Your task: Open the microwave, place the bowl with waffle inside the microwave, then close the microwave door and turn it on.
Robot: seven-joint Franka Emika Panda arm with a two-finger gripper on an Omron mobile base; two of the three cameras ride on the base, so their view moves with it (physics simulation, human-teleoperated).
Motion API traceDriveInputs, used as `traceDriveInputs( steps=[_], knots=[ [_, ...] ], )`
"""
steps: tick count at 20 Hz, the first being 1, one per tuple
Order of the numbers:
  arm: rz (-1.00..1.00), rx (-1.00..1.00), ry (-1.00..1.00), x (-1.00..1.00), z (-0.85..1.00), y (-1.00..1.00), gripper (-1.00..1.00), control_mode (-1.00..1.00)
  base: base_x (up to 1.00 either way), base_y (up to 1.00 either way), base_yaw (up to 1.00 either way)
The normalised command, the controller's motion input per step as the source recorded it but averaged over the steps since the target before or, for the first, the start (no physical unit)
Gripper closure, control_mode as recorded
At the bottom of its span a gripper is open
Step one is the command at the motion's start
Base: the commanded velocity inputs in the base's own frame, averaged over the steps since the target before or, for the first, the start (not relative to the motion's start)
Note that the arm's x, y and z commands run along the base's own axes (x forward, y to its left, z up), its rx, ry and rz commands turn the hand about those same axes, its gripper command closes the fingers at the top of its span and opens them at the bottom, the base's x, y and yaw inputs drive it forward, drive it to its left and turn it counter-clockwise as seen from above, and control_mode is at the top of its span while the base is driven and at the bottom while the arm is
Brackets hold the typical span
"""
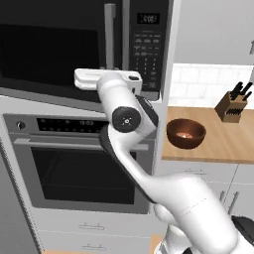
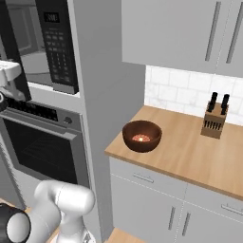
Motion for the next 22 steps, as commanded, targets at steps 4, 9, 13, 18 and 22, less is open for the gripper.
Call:
traceDriveInputs(
  steps=[4, 9, 13, 18, 22],
  knots=[
    [0.14, 0.00, 0.00, -1.00, -0.19, 0.87, -1.00, -1.00, 0.00, 0.00, 0.00],
    [0.09, 0.06, 0.02, -0.89, -0.17, 0.55, -1.00, -1.00, 0.00, 0.00, 0.00],
    [0.14, 0.35, 0.00, -0.91, 0.00, -0.57, -1.00, -1.00, 0.00, 0.00, 0.00],
    [0.22, 0.43, -0.01, -0.96, 0.01, -0.98, -1.00, -1.00, 0.00, 0.00, 0.00],
    [0.32, 0.37, 0.07, -0.25, 0.01, -0.94, -1.00, -1.00, 0.00, 0.00, 0.00]
  ],
)
